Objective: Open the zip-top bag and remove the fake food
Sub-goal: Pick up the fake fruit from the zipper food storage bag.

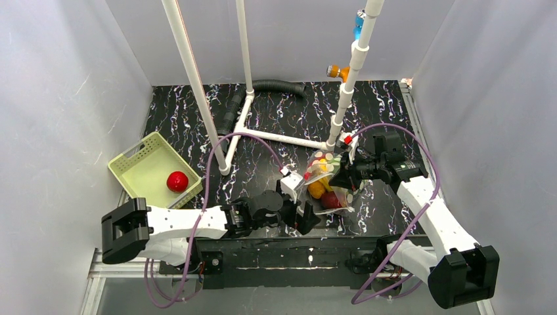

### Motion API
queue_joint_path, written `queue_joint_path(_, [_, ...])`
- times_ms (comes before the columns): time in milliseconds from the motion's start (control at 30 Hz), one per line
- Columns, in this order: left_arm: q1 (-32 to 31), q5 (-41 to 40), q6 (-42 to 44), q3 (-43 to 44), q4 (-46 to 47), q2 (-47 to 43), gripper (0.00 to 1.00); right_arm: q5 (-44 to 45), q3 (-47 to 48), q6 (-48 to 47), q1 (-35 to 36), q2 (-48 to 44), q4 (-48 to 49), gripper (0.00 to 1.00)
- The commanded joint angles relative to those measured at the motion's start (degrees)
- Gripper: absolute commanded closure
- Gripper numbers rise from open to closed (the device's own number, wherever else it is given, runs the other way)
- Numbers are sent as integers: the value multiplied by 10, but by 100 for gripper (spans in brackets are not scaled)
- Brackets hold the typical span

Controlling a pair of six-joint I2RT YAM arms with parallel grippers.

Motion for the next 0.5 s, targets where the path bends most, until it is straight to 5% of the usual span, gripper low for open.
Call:
queue_joint_path(0, [-10, -14, 13, 28, 25, 17, 2, -16, -3, 3, -4, 4, 5, 99])
queue_joint_path(467, [-11, -37, 5, 44, 29, 49, 2, -19, -8, 18, -5, 6, 14, 99])
